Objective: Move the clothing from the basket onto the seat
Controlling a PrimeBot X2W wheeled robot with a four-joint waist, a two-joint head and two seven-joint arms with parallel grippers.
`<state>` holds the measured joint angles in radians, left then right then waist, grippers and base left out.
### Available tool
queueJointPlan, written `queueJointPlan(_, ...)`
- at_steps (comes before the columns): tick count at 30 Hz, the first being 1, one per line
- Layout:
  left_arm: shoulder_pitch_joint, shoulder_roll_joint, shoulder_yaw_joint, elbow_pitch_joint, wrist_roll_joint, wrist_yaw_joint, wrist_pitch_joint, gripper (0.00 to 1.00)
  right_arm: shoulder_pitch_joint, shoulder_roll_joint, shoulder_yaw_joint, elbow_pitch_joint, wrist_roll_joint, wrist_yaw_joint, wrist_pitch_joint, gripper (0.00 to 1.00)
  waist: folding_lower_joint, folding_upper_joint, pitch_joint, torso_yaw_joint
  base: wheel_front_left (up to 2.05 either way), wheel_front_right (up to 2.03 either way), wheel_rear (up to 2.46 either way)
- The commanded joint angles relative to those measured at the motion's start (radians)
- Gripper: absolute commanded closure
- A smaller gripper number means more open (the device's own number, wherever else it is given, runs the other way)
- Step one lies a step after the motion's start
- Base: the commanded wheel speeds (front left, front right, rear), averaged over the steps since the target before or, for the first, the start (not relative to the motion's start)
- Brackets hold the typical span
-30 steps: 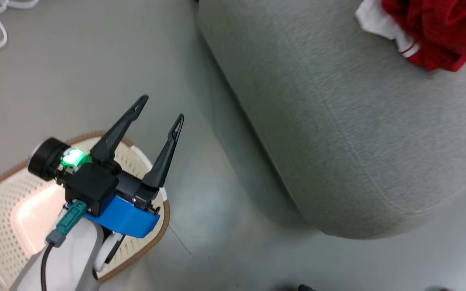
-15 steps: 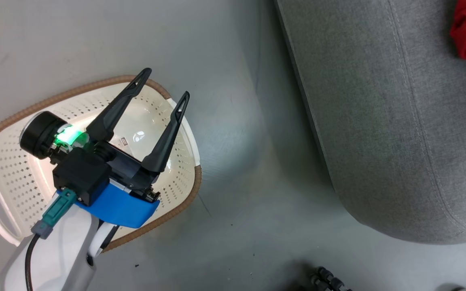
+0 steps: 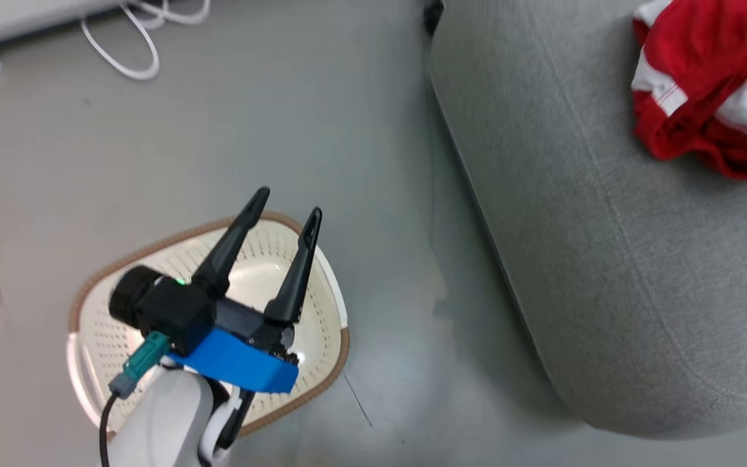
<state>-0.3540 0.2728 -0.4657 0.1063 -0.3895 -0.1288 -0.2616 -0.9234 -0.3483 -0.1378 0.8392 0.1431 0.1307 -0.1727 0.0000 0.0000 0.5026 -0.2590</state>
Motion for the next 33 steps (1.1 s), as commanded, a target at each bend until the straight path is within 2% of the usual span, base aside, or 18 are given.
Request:
queueJointPlan(1, 0.032, -0.012, 0.012, 0.011, -0.006, -0.002, -0.004, 0.0, 0.043, -0.006, 0.018, -0.021, 0.003, 0.0, 0.004, 0.0, 0.0, 0.0, -0.139, 0.041, 0.0, 0.0, 0.0)
queueJointPlan(8, 0.162, -0.068, 0.083, 0.052, -0.018, -0.002, -0.004, 0.0, 0.223, 0.028, 0.103, -0.177, 0.025, 0.0, 0.034, 0.0, 0.0, 0.0, -0.315, 0.087, 0.0, 0.0, 0.0)
queueJointPlan(14, 0.267, -0.101, 0.176, 0.084, -0.015, -0.002, -0.005, 0.0, 0.391, 0.11, 0.139, -0.314, 0.029, 0.0, 0.063, 0.0, 0.0, 0.0, -0.419, 0.118, 0.0, 0.0, 0.0)
queueJointPlan(22, 0.369, -0.139, 0.295, 0.116, 0.013, -0.003, -0.004, 0.0, 0.588, 0.206, 0.157, -0.431, -0.036, 0.0, 0.063, 0.0, 0.0, 0.0, -0.497, 0.183, 0.0, 0.0, 0.0)
queueJointPlan(33, 0.438, -0.156, 0.435, 0.151, 0.039, -0.003, -0.004, 0.0, 0.808, 0.285, 0.125, -0.578, -0.095, 0.0, 0.055, 0.0, 0.0, 0.0, -0.546, 0.257, 0.0, 0.0, 0.0)
